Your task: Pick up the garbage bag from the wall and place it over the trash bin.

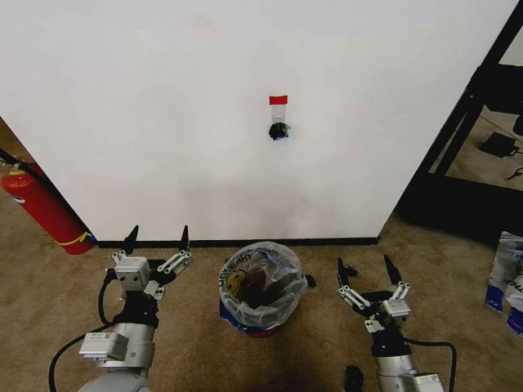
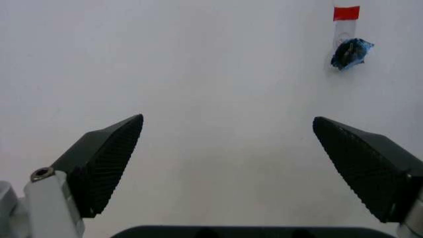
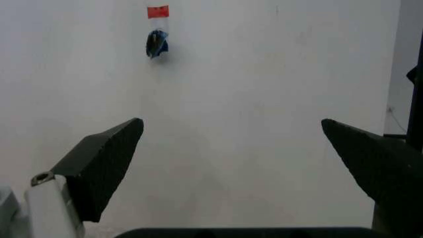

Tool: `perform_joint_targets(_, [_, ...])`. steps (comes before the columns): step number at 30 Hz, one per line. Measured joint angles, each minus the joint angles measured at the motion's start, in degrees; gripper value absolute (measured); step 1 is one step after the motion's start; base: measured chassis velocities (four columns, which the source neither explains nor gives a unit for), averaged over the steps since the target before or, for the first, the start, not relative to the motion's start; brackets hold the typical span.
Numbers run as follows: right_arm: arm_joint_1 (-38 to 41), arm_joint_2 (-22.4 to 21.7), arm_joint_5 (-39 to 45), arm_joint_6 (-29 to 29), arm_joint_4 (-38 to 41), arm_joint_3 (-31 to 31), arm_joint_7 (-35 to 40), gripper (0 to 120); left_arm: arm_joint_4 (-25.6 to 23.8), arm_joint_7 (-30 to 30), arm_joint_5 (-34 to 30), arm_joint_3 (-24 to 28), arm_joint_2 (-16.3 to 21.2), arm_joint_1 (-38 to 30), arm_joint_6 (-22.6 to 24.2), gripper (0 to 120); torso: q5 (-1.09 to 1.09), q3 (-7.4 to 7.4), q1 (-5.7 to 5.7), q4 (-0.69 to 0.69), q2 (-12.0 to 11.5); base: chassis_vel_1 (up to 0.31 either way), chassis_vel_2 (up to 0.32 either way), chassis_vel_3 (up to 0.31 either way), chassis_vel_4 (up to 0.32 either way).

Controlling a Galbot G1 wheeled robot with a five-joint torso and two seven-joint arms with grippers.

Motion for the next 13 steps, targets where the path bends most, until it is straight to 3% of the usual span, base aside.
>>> perform_joint_targets(13, [0.1, -0.1, 0.2, -0.1, 0.1, 0.0, -0.1, 100, 0.2, 0.0, -0.1, 0.1, 0.1, -0.1, 0.2, 100, 0.0, 0.0, 0.0, 0.0, 0.0, 0.0, 0.0, 0.0, 0.0])
